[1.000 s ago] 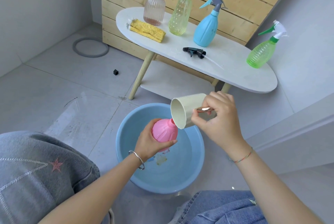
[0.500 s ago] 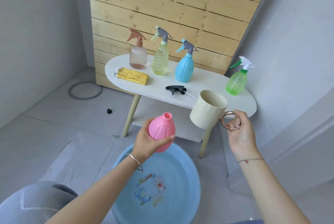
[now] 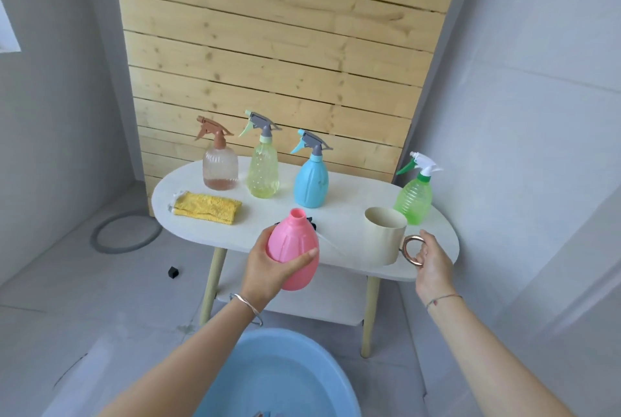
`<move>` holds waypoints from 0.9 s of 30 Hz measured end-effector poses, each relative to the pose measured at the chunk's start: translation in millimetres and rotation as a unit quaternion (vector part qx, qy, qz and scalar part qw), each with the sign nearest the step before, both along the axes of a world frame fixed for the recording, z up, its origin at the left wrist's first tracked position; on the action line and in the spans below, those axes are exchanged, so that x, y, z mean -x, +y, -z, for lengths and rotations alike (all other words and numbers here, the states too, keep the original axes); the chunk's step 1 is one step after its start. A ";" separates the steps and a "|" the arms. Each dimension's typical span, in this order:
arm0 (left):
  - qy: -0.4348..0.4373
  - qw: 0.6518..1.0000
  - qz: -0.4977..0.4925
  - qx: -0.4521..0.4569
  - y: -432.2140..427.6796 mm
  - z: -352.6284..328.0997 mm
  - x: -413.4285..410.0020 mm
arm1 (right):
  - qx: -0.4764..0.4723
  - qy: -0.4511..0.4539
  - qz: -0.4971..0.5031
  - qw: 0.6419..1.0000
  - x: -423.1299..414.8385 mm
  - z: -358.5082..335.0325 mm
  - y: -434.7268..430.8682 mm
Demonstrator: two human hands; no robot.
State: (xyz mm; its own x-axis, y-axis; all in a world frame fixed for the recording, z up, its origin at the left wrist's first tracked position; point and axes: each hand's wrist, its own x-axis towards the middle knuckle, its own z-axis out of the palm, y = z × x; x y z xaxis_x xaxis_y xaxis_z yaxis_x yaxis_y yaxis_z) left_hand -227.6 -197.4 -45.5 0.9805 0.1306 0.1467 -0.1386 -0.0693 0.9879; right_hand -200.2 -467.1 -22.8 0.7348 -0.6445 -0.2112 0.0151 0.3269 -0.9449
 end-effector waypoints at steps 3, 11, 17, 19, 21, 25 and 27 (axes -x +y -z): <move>-0.003 1.000 0.012 -0.014 -10.8 -2.1 -18.1 | -0.008 -0.007 -0.006 1.000 -21.3 15.1 -4.7; 0.003 1.000 0.002 -0.019 -28.5 7.9 -53.3 | 0.018 -0.036 -0.086 0.995 -54.6 50.0 -15.1; -0.005 1.000 0.007 -0.024 -27.4 7.3 -61.7 | 0.155 0.028 -0.123 0.980 -46.7 46.3 -20.0; -0.010 1.000 0.011 -0.022 -24.7 5.0 -62.7 | 0.217 0.025 -0.123 0.968 -42.6 37.7 -18.6; -0.017 1.000 0.015 -0.022 -19.9 2.0 -63.6 | 0.328 -0.002 -0.088 0.941 -38.9 24.9 -12.6; -0.024 0.999 0.014 -0.024 -6.8 -1.9 -68.1 | 0.540 -0.166 -0.089 0.821 -34.9 -9.5 23.4; -0.026 0.999 0.007 -0.026 2.4 -3.7 -69.8 | 0.568 -0.194 -0.148 0.786 -41.2 -18.4 50.9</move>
State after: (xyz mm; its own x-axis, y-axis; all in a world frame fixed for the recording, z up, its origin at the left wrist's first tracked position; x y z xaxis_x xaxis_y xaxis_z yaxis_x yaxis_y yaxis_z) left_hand -157.8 -195.1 -41.8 0.9732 0.1080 0.2030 -0.1903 -0.1174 0.9747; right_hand -159.0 -416.2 -4.3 0.7554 -0.0451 0.6537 0.4553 -0.6813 -0.5732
